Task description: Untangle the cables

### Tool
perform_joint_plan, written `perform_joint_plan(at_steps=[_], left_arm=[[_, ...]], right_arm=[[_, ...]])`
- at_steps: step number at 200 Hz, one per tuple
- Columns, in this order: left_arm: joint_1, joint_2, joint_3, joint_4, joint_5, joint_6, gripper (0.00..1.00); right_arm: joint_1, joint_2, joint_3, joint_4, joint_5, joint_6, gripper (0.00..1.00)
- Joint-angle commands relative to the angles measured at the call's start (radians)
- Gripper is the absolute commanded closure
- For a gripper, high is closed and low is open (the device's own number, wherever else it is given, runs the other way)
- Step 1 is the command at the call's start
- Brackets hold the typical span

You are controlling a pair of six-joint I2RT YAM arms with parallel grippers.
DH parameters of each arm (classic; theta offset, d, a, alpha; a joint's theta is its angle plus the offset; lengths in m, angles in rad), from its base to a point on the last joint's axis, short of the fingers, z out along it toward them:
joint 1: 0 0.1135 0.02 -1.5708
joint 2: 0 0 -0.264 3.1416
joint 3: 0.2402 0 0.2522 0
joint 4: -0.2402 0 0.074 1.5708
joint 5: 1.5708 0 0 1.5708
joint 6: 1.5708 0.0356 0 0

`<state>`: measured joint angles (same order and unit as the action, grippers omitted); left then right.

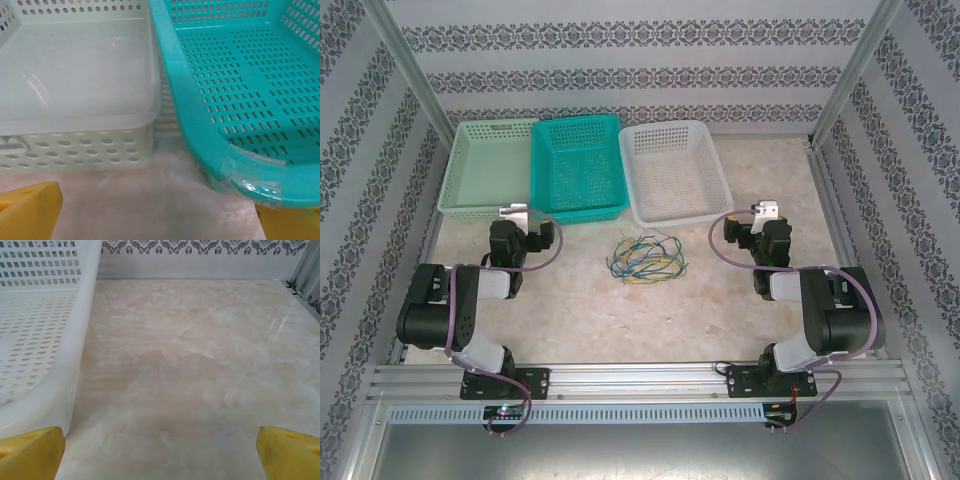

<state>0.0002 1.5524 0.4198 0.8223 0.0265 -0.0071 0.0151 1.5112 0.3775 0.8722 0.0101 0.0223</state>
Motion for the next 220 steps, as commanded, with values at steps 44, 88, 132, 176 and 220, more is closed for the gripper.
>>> perform_joint_plan(at_steps=[44, 88, 132, 176, 220], left_arm=[[0.007, 0.008, 0.003, -0.011, 0.015, 0.004, 0.01], [0.007, 0.007, 0.005, -0.011, 0.016, 0.005, 0.01], [0.008, 0.007, 0.005, -0.012, 0.015, 0.004, 0.01], [0.008, -0.226, 0.154, -0.520, -0.188, -0.151, 0.00], [-0.055, -0.539, 0.124, -0.799, -0.239, -0.355, 0.00]], right_arm=[[-0.002, 0.005, 0.013, 0.020, 0.001, 0.005, 0.02], [-0.011, 0.004, 0.011, 0.022, -0.011, 0.012, 0.02], [-0.012, 0.004, 0.013, 0.022, -0.010, 0.012, 0.02], [-0.007, -0.184, 0.141, -0.398, 0.025, 0.075, 0.09], [0.020, -0.354, 0.306, -0.835, -0.112, 0.199, 0.17]])
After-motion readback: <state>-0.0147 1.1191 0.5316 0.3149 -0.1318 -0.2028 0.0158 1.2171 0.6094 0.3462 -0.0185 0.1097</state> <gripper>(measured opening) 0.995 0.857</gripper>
